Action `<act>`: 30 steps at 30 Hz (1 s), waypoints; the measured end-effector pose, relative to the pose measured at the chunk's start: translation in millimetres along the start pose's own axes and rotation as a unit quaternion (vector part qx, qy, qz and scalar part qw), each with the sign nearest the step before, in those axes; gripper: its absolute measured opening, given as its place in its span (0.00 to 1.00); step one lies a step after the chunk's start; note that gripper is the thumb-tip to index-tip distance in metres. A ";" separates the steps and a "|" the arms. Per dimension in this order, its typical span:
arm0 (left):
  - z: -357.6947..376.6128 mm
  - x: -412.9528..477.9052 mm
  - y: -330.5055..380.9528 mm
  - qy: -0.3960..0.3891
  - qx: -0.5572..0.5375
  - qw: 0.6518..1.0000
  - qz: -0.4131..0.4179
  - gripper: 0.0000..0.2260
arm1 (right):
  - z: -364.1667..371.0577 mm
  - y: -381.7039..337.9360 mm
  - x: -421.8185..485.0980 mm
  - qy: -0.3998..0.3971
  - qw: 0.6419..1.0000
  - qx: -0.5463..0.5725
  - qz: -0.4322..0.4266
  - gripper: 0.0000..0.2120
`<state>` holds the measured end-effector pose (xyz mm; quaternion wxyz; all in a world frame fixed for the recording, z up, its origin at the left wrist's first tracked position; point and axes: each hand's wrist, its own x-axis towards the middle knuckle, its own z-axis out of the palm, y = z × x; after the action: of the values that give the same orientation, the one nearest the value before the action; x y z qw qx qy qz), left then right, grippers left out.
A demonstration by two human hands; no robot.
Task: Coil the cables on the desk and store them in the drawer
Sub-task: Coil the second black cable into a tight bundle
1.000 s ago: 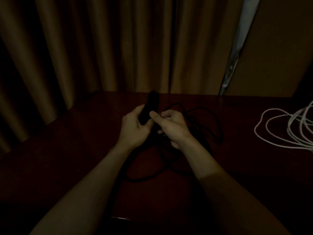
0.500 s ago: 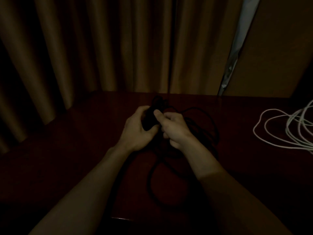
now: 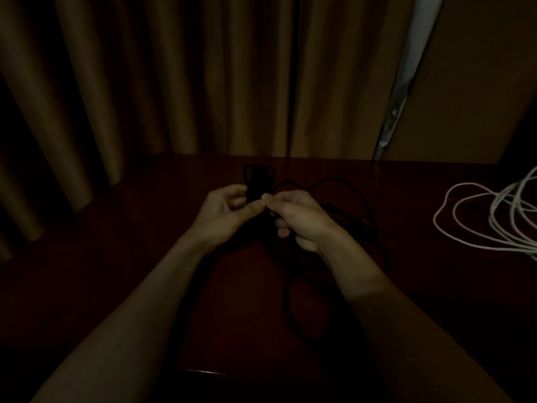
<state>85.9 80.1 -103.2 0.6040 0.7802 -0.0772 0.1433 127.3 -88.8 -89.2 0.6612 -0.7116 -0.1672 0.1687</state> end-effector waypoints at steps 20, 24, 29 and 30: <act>6.5 5.4 -4.0 0.122 -0.081 0.988 -0.058 0.21 | 14.5 10.7 -1.9 0.110 0.920 -0.309 -0.216 0.26; 0.3 1.5 -4.1 0.094 0.078 0.992 0.017 0.23 | 6.4 10.1 -0.1 0.086 0.899 -0.382 -0.197 0.25; -3.1 -1.7 -4.8 0.044 0.265 0.953 0.143 0.28 | 5.4 7.1 -4.3 0.036 0.854 -0.493 -0.163 0.24; -3.2 -2.0 -3.9 0.006 0.309 0.940 0.143 0.26 | 6.6 7.6 -4.6 0.027 0.849 -0.503 -0.156 0.24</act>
<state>84.8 84.1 -106.7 0.3073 0.9081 -0.1360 0.2498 120.3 -85.6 -97.1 0.2345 -0.9157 -0.3201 -0.0635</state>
